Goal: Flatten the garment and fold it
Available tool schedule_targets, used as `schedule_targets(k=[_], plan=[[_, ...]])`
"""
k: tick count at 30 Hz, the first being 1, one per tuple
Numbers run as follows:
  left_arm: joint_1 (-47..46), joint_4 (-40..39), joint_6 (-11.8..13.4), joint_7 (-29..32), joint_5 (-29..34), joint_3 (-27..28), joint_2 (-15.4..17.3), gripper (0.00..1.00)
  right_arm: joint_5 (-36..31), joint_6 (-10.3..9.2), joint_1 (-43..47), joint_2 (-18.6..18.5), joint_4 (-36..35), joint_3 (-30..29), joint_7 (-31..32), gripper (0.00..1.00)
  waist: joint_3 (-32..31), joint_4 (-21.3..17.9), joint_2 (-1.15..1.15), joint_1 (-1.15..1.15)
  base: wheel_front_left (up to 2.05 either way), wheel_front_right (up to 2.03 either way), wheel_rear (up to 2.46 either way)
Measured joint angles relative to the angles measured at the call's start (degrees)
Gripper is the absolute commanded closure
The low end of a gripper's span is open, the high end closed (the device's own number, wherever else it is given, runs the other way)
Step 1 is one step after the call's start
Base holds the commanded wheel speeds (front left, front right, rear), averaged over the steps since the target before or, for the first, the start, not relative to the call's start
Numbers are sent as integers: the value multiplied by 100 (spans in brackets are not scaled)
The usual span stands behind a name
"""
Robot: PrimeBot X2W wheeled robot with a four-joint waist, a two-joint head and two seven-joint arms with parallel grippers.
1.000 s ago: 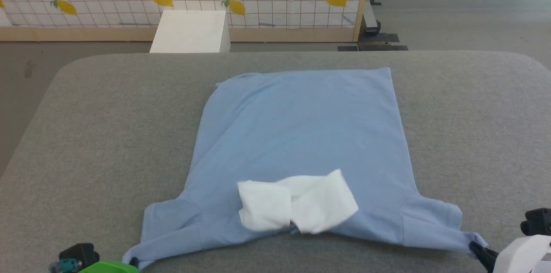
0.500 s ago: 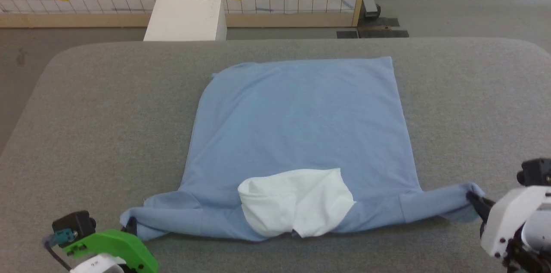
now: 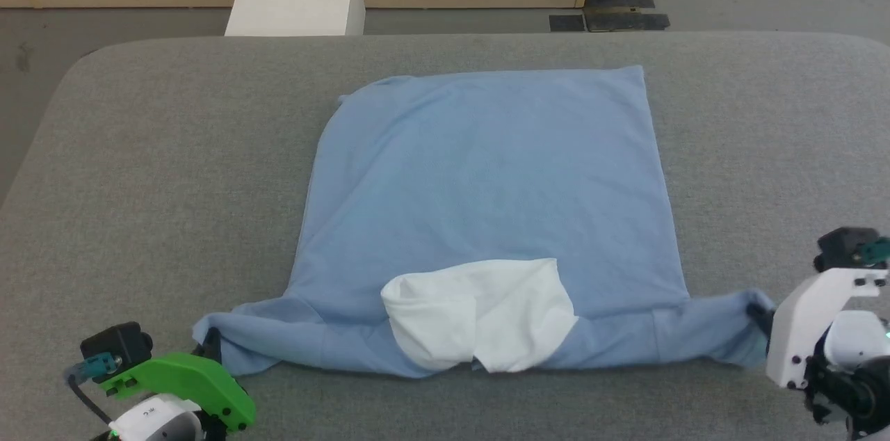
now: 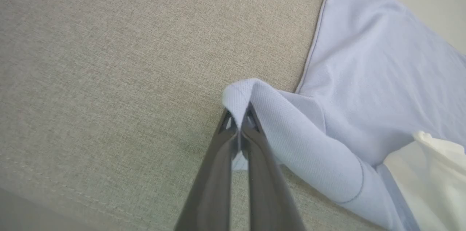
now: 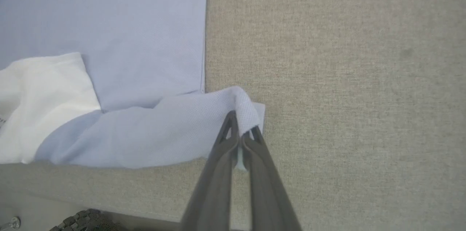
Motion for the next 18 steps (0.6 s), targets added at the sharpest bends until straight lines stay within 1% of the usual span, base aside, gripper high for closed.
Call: schedule_targets(k=[6,9,11,12,13,18], plan=[[-71,65,-18,-24,-3,-49,-47,100,-149,0,7,27,427,467,553,100,66,-14,0,0,0,0,0],[-114,113,-48,-47,-4,-68,-59,100,-185,0,18,41,577,617,669,100,88,-17,0,0,0,0,0],[-128,138,-52,-73,-5,-77,-64,100,-204,0,18,59,610,605,656,100,93,-23,0,0,0,0,0],[-130,146,-53,-73,-7,-80,-65,100,-207,0,15,68,622,588,630,79,97,-29,0,0,0,0,0],[-130,155,-53,-83,-8,-83,-66,100,-204,0,9,81,624,557,581,0,100,-37,0,0,0,0,0],[-133,153,-60,-98,-24,-102,-70,100,-8,0,-162,148,468,280,212,0,101,-59,0,0,0,0,0]])
